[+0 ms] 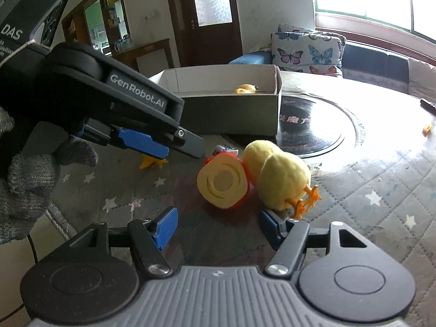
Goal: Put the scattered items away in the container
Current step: 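Move the left tool back to the red-rimmed yellow fruit slice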
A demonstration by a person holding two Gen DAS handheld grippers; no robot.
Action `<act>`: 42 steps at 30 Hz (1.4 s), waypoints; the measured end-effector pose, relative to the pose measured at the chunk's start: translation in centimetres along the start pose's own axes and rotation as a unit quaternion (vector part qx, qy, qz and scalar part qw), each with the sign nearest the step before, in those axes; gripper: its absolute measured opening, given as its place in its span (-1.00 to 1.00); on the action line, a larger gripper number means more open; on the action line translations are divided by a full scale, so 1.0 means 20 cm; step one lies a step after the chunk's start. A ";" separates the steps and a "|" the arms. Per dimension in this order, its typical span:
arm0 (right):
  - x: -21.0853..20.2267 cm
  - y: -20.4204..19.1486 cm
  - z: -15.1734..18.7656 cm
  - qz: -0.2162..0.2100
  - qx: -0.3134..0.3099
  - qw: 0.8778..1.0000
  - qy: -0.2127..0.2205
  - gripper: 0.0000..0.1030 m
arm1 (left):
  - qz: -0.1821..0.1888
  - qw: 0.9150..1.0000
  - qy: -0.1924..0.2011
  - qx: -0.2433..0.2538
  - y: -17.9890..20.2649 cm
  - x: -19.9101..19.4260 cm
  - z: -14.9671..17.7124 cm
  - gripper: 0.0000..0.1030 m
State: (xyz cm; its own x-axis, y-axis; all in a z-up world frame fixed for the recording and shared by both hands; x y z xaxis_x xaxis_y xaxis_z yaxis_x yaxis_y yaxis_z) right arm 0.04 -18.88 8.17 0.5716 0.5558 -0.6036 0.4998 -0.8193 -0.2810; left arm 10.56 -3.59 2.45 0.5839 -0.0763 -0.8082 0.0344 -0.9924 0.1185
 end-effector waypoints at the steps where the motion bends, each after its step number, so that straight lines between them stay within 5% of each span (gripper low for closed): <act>1: 0.01 0.00 0.00 0.000 0.000 1.000 -0.002 0.31 | -0.002 1.000 -0.001 0.000 0.00 0.00 0.00 -0.07; 42: 0.20 -0.04 -0.02 -0.019 -0.014 0.999 -0.021 0.29 | 0.023 0.998 -0.037 -0.044 0.02 0.19 -0.07 -0.06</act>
State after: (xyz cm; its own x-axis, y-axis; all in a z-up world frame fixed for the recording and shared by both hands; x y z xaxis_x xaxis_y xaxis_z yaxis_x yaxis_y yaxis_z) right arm 2.18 -15.89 6.27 0.5236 0.5796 -0.6244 0.5389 -0.7930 -0.2842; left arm 14.01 -4.14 0.18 0.5255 -0.1324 -0.8404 0.0820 -0.9753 0.2049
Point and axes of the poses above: each gripper's, at about its wrist camera, not at the fingertips, and x roughly the way its jaws point, y to its right, z to its underside, the point moved 2 cm from there along x, roughly the way its jaws point, and after that the axes turned 12 degrees about -z, right-handed, at the moved point
